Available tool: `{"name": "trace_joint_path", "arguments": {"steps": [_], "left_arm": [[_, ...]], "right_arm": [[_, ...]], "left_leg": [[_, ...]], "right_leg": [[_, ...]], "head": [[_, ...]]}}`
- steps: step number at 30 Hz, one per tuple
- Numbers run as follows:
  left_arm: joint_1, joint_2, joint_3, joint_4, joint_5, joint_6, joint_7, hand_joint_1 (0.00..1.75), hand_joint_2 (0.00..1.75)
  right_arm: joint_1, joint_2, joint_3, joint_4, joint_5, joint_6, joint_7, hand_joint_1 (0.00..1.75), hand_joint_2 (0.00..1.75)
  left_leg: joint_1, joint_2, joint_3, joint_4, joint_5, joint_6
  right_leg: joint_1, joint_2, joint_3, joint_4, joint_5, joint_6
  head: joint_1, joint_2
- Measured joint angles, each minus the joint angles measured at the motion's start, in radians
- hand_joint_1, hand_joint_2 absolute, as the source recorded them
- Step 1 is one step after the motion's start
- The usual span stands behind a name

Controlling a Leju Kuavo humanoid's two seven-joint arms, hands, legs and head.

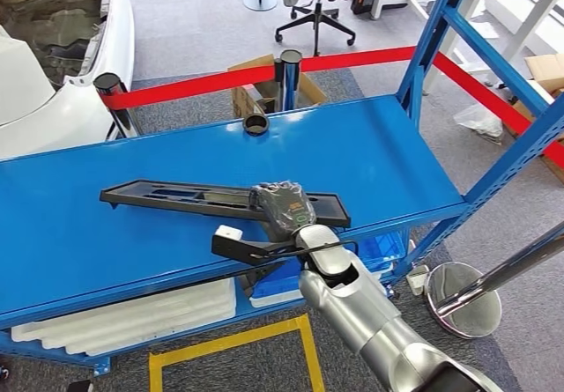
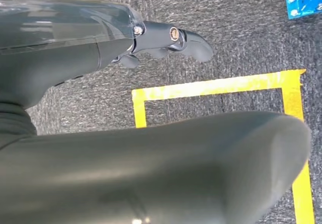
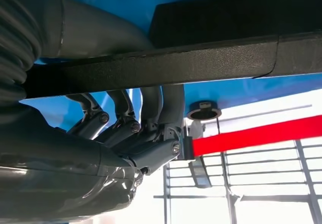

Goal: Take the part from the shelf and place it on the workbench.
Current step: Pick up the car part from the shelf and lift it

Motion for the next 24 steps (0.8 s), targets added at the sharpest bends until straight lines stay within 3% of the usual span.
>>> {"name": "trace_joint_path", "arguments": {"steps": [5, 8, 11, 16, 24], "left_arm": [[0.001, 0.000, -0.012, 0.000, 0.001, -0.005, -0.010, 0.00, 1.75], [0.003, 0.000, -0.013, 0.000, 0.002, 0.001, -0.006, 0.00, 1.75], [0.004, 0.000, -0.002, 0.000, 0.002, 0.011, -0.016, 0.00, 1.75], [0.009, 0.000, 0.038, 0.000, 0.002, 0.036, -0.051, 0.00, 1.75], [0.006, 0.001, 0.060, 0.000, 0.002, 0.054, -0.038, 0.00, 1.75]], "right_arm": [[0.036, -0.029, -0.016, -0.086, -0.020, 0.001, -0.014, 1.75, 1.75], [0.061, -0.048, -0.040, -0.167, -0.097, 0.019, -0.051, 1.75, 1.75], [0.080, -0.069, -0.078, -0.277, -0.304, 0.086, -0.129, 1.75, 1.75], [0.148, -0.112, -0.171, -0.498, -0.895, 0.244, -0.301, 1.75, 1.75], [0.203, -0.134, -0.233, -0.674, -1.092, 0.314, -0.363, 1.75, 1.75]], "left_leg": [[0.000, 0.000, 0.000, 0.000, 0.000, 0.000], [0.000, 0.000, -0.001, 0.000, 0.000, 0.000], [0.000, 0.000, -0.001, 0.000, 0.000, 0.000], [0.000, -0.001, -0.002, 0.000, 0.000, 0.000], [0.000, -0.001, -0.002, 0.000, -0.001, -0.001]], "right_leg": [[0.000, 0.000, 0.000, 0.000, 0.000, 0.000], [0.000, 0.000, -0.001, 0.000, 0.000, 0.000], [0.000, 0.000, -0.001, 0.000, 0.000, 0.000], [0.000, -0.001, -0.002, 0.000, 0.000, 0.000], [0.000, -0.001, -0.002, 0.000, 0.000, -0.001]], "head": [[0.000, 0.000], [0.000, 0.000], [0.000, 0.000], [0.000, 0.000], [0.000, 0.000]]}}
